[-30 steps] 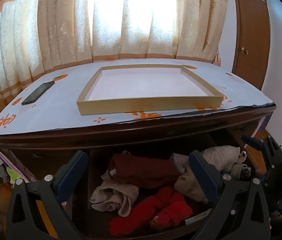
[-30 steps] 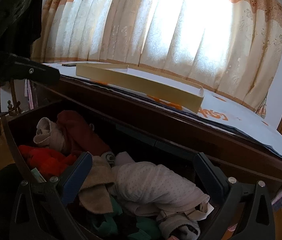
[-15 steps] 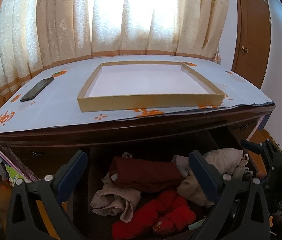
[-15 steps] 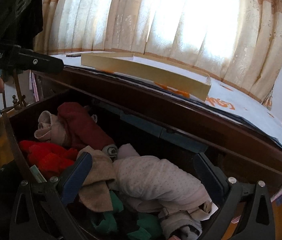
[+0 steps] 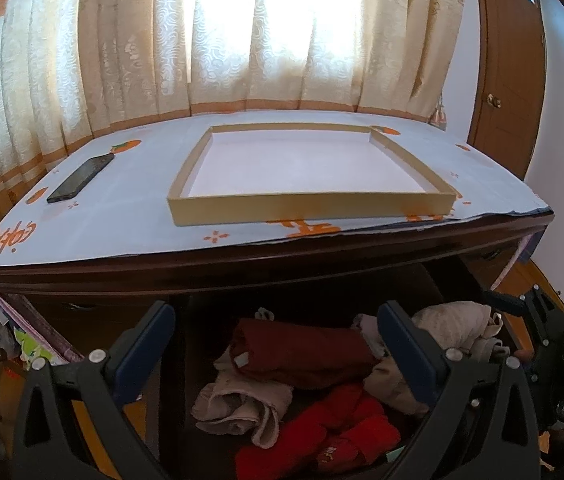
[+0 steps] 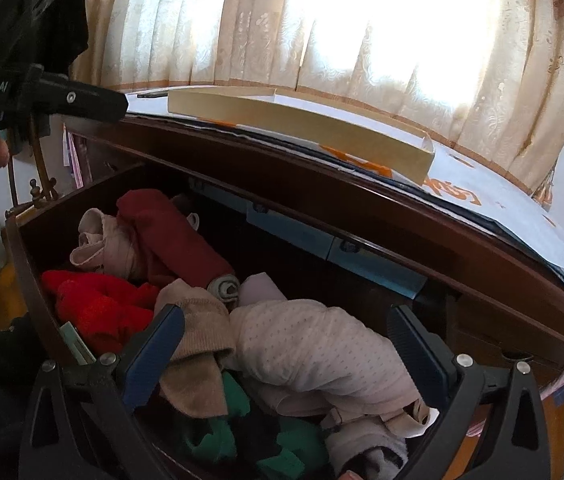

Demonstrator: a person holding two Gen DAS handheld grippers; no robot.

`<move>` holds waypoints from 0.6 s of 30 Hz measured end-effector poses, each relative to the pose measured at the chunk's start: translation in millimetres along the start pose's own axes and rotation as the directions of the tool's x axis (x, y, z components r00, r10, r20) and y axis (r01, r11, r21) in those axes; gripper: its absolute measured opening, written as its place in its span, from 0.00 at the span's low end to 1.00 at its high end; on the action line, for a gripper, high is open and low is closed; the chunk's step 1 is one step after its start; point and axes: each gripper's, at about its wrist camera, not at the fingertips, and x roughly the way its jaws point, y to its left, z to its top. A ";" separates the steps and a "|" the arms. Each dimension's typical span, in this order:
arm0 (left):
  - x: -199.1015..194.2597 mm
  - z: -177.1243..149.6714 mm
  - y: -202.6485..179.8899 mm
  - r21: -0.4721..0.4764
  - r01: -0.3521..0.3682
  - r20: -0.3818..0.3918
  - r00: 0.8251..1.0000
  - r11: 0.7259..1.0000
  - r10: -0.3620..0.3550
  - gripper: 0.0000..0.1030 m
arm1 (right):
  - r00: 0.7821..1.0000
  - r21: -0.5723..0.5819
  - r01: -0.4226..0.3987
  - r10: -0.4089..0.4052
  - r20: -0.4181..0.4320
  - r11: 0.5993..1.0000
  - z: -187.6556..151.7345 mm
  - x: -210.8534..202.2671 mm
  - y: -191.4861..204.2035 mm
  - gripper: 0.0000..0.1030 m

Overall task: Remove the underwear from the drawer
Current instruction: 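Reach both tools into the drawer over the clothes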

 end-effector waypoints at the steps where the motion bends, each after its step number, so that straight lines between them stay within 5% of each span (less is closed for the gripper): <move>1: 0.2 0.6 2.1 -0.003 0.000 -0.001 1.000 1.000 0.000 1.00 | 1.000 -0.001 -0.001 0.001 -0.002 1.000 0.3 -0.1 0.6 0.99; 18: 54.0 -23.0 4.0 0.044 -0.005 -0.144 0.990 0.999 0.012 1.00 | 0.995 0.020 -0.047 0.048 -0.083 0.999 5.4 9.6 -9.4 0.99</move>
